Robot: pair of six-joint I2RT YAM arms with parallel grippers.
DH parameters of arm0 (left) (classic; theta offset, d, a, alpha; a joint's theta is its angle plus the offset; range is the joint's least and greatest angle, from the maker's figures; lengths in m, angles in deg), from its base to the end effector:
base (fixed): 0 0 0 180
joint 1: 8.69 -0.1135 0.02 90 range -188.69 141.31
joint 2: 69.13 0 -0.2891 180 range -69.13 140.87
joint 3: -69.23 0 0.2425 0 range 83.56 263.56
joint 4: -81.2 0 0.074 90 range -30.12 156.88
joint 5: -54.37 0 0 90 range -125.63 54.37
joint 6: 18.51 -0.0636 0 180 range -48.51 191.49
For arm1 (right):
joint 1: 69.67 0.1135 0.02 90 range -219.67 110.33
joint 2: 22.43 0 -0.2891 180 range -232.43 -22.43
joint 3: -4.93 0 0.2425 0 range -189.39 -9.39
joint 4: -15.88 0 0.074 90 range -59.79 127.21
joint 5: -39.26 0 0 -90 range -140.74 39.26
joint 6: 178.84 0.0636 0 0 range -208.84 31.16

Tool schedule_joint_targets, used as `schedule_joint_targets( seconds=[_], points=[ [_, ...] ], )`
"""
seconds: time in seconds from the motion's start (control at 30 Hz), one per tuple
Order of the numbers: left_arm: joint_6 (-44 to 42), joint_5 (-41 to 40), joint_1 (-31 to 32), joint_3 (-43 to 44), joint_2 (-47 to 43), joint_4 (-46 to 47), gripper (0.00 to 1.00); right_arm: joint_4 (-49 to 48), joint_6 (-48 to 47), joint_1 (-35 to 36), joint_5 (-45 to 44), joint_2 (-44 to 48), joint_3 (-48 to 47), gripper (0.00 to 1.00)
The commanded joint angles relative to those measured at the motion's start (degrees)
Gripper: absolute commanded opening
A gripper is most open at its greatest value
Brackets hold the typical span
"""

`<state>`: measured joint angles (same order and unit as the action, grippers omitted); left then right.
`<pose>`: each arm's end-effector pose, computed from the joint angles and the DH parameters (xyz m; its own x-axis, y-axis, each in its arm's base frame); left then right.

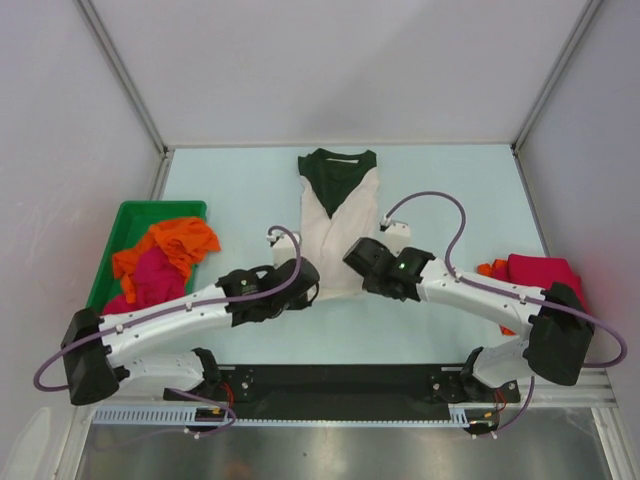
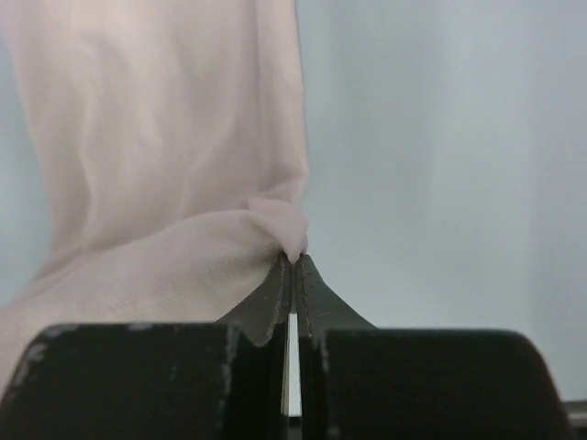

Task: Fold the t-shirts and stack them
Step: Fold the folded rectangular tshirt in 1/3 of the way

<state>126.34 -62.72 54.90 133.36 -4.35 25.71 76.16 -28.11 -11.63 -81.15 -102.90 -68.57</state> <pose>0.1203 -0.1771 0.2638 -0.7723 -0.0814 -0.6300 0.0921 0.9669 -0.2379 0.1664 0.2058 0.2504 -0.7866 0.1606 -0.5963 0.1187 0.9869 0.1091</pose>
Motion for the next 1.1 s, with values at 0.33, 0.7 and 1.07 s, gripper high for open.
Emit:
schedule_joint_targets(
  seconds=[0.33,0.7,1.07],
  points=[
    [-18.9,0.3,-21.6,19.3,18.6,9.3,0.0,-12.0,-23.1,-22.3,3.5,-16.1,-19.1,0.0],
    [-20.1,4.2,-31.2,37.4,37.2,10.0,0.0,-12.5,-29.0,-30.3,7.3,-34.6,-40.3,0.0],
    [-19.8,6.6,-35.4,49.1,51.5,8.1,0.0,-11.0,-30.1,-33.0,10.5,-47.7,-51.7,0.0]
  ],
)
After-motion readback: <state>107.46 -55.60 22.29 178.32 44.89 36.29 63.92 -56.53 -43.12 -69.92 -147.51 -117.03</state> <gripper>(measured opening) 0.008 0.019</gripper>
